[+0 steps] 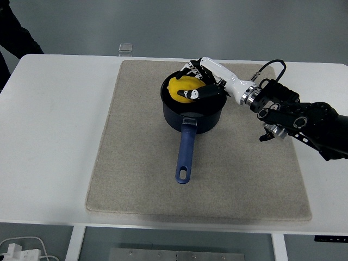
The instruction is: Put the potato in the blue pot
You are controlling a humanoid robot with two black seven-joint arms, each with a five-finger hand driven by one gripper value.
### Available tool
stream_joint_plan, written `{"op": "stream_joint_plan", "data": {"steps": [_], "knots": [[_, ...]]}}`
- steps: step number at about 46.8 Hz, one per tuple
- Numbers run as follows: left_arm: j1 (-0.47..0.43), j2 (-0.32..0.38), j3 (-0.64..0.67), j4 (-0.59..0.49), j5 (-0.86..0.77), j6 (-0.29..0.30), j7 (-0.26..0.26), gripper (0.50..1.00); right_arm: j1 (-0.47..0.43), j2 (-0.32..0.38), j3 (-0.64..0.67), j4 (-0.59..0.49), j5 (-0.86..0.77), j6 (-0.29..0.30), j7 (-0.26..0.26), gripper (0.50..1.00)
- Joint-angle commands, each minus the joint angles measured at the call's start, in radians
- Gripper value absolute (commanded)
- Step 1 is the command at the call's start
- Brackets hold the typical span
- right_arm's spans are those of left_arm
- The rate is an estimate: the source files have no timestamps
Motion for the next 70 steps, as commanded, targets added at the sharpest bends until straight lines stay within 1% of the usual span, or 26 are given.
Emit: {"op": "stream_joint_plan", "data": {"steps": [1,2,6,8,13,15,20,36,41,44,48,54,58,61,66,70], "knots": [[0.000,0.000,0.000,0.001,0.000,0.000,0.000,0.996,0.001,0.002,0.000,0.000,0.002,-0.002,0.000,0.633],[0.000,0.000,0.000,0.001,0.000,0.000,0.000,0.996,0.001,0.002,0.000,0.002,0.002,-0.001,0.000,0.654],[0.000,0.000,0.000,0.001,0.000,0.000,0.000,0.996,0.001,0.004,0.002,0.002,0.003,-0.005,0.000,0.703],[0.000,0.000,0.002,0.001,0.000,0.000,0.000,0.996,0.001,0.004,0.002,0.002,0.005,-0.005,0.000,0.748],[0.000,0.000,0.000,0.001,0.000,0.000,0.000,0.996,0.001,0.004,0.002,0.003,0.006,-0.011,0.000,0.815],[0.000,0.000,0.000,0.001,0.000,0.000,0.000,0.996,0.001,0.004,0.002,0.005,0.008,-0.011,0.000,0.860],[0.000,0.000,0.000,0.001,0.000,0.000,0.000,0.996,0.004,0.001,0.043,0.013,0.011,-0.011,0.000,0.905],[0.000,0.000,0.000,0.001,0.000,0.000,0.000,0.996,0.009,-0.021,0.097,0.016,0.017,-0.012,0.000,0.924],[0.000,0.000,0.000,0.001,0.000,0.000,0.000,0.996,0.001,-0.052,0.140,0.016,0.052,-0.008,0.000,0.926],[0.000,0.000,0.000,0.001,0.000,0.000,0.000,0.996,-0.003,-0.062,0.175,0.016,0.086,-0.006,-0.031,0.926],[0.000,0.000,0.000,0.001,0.000,0.000,0.000,0.996,-0.034,-0.087,0.233,0.014,0.111,-0.006,-0.077,0.926],[0.001,0.000,0.000,0.001,0.000,0.000,0.000,0.996,-0.083,-0.118,0.350,0.014,0.112,-0.002,-0.115,0.928],[0.001,0.000,0.000,0.001,0.000,0.000,0.000,0.996,-0.129,-0.134,0.437,0.013,0.115,-0.003,-0.167,0.928],[0.001,0.000,0.000,0.000,0.000,0.000,0.000,0.996,-0.163,-0.134,0.509,0.013,0.141,-0.003,-0.198,0.926],[0.001,0.000,0.000,-0.002,0.000,0.000,0.000,0.996,-0.212,-0.134,0.620,0.011,0.206,0.003,-0.229,0.926],[0.001,0.000,0.000,0.000,0.000,0.000,0.000,0.996,-0.241,-0.136,0.694,0.003,0.258,0.014,-0.281,0.926]]}}
